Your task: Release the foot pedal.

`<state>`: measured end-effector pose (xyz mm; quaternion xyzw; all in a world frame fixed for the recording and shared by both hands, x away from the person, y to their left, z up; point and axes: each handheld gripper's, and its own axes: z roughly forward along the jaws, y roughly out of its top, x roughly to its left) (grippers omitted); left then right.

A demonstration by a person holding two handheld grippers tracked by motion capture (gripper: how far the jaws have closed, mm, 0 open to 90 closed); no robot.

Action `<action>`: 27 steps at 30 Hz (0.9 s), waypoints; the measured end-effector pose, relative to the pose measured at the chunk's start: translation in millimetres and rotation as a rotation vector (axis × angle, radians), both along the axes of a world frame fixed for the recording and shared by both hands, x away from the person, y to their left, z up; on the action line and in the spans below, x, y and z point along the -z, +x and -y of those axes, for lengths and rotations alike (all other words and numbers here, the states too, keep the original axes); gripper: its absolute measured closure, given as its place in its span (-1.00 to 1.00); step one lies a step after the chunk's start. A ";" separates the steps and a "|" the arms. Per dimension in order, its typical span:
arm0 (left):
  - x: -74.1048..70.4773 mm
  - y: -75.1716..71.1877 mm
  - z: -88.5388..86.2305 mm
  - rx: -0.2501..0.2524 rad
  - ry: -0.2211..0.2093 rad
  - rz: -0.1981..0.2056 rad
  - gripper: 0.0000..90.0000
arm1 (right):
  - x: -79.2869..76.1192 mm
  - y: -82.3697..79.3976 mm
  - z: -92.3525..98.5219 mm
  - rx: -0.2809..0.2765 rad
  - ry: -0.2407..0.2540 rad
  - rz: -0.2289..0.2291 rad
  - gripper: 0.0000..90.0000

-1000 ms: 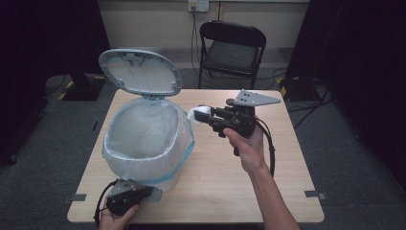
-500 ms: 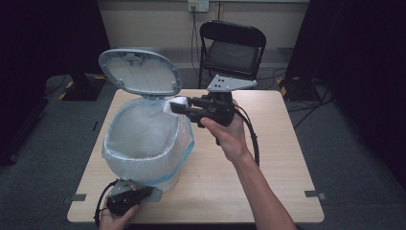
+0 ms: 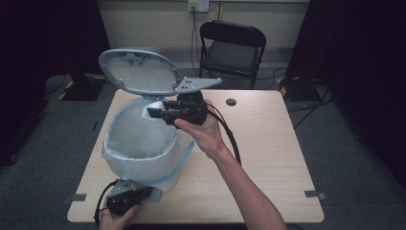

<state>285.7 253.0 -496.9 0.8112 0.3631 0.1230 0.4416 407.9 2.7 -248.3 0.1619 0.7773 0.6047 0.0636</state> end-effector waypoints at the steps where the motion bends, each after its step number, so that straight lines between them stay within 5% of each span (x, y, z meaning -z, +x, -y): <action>1: 0.0 0.0 0.0 0.000 0.000 0.000 1.00 | 0.0 0.0 0.0 0.000 0.000 0.000 0.55; 6: 0.0 -0.1 0.2 0.001 0.001 0.003 1.00 | 5.7 3.4 -10.1 0.009 -0.008 0.007 0.24; 7: 0.3 0.5 -0.7 0.006 -0.002 0.001 1.00 | 6.6 3.6 -12.1 0.025 -0.004 0.012 0.01; 11: 0.4 0.5 -0.7 0.006 -0.005 0.000 1.00 | 6.7 5.6 -12.4 0.039 0.004 -0.002 -0.29; 21: 0.5 0.5 -0.7 0.005 -0.006 0.000 1.00 | 4.7 6.6 -6.1 0.050 -0.005 -0.003 -0.35; 27: 0.3 0.5 -0.7 0.005 -0.007 -0.002 1.00 | -1.4 2.8 15.7 0.084 0.024 0.015 -0.34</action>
